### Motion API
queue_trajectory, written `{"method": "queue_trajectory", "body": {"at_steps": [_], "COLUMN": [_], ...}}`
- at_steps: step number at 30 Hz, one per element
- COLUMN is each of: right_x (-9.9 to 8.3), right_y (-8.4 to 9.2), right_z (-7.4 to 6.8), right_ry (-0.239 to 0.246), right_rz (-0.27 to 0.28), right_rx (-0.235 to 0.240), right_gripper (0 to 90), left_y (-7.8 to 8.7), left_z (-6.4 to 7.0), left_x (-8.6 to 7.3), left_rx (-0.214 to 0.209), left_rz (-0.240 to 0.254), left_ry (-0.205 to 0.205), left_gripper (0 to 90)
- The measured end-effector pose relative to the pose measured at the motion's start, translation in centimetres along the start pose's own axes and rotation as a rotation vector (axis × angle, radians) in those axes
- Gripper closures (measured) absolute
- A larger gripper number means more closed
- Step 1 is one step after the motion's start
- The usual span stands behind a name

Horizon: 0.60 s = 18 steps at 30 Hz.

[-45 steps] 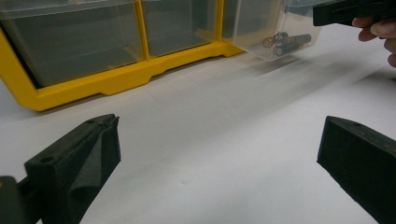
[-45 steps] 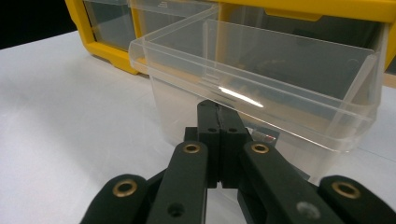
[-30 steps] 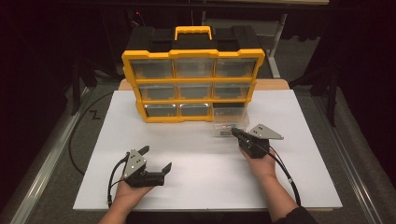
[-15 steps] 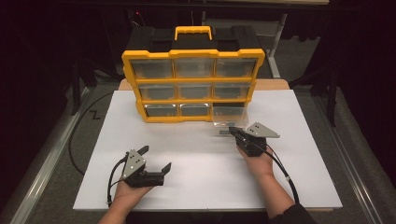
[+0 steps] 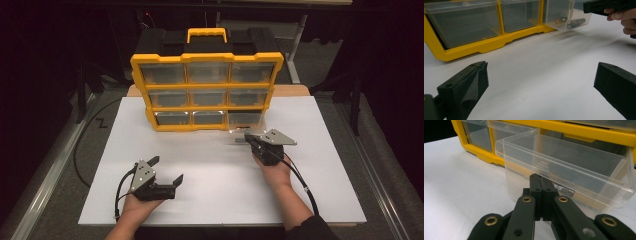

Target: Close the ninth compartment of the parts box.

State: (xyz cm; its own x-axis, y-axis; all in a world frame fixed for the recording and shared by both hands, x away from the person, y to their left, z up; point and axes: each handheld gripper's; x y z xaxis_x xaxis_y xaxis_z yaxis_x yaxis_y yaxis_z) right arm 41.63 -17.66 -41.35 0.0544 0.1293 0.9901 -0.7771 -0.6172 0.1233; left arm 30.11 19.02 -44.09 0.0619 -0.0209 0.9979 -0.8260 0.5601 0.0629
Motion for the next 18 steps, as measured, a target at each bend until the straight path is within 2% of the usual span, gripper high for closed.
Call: {"method": "queue_trajectory", "body": {"at_steps": [18], "right_x": [-0.16], "right_y": [0.19], "right_z": [0.76], "right_ry": [0.019], "right_rz": [-0.027], "right_rx": [-0.037], "right_gripper": [90.0], "left_y": [0.02], "left_z": [0.02], "left_x": [0.02], "left_rx": [0.002], "left_rz": [0.000], "left_ry": [-0.003], "left_gripper": [0.3]}}
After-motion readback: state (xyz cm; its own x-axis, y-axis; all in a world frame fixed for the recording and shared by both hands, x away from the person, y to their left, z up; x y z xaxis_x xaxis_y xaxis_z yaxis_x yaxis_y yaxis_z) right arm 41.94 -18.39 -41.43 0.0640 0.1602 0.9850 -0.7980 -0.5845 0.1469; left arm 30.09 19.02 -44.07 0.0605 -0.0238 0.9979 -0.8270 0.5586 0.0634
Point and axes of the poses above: each handheld gripper's, and its own axes: y roughly backward along the jaws, x roughly out of its top, z roughly to its right, and after that the axes turned 14 degrees about z, right-handed
